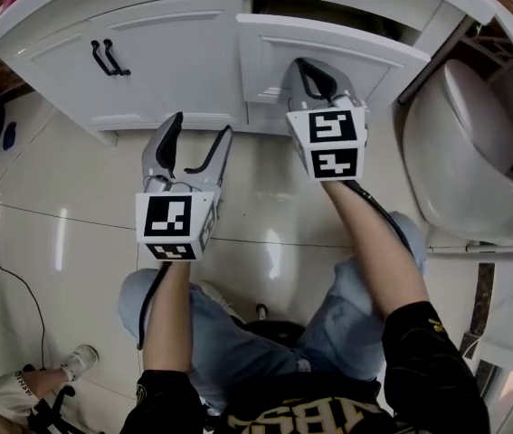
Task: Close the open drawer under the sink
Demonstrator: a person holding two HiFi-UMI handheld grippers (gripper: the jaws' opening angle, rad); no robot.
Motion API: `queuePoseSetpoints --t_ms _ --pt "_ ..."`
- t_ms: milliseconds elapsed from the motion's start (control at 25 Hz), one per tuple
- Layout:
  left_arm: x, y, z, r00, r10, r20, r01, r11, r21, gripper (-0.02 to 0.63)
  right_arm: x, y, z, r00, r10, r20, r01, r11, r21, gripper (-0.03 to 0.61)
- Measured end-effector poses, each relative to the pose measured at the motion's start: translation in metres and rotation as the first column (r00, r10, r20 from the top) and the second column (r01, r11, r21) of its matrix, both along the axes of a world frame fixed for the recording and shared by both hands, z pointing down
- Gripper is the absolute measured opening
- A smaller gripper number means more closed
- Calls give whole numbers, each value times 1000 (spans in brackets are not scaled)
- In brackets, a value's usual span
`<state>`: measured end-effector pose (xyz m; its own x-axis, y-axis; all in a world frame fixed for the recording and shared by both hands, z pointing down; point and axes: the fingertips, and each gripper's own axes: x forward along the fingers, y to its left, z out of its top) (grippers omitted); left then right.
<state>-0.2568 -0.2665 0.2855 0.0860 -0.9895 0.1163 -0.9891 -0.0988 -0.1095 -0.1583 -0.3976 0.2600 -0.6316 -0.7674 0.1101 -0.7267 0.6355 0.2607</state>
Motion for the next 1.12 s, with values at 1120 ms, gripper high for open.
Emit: queuePoseSetpoints --t_ms 1120 --pt "-2 -34 -5 996 -2 -86 5 999 38 308 19 -28 5 957 -68 282 157 939 -306 8"
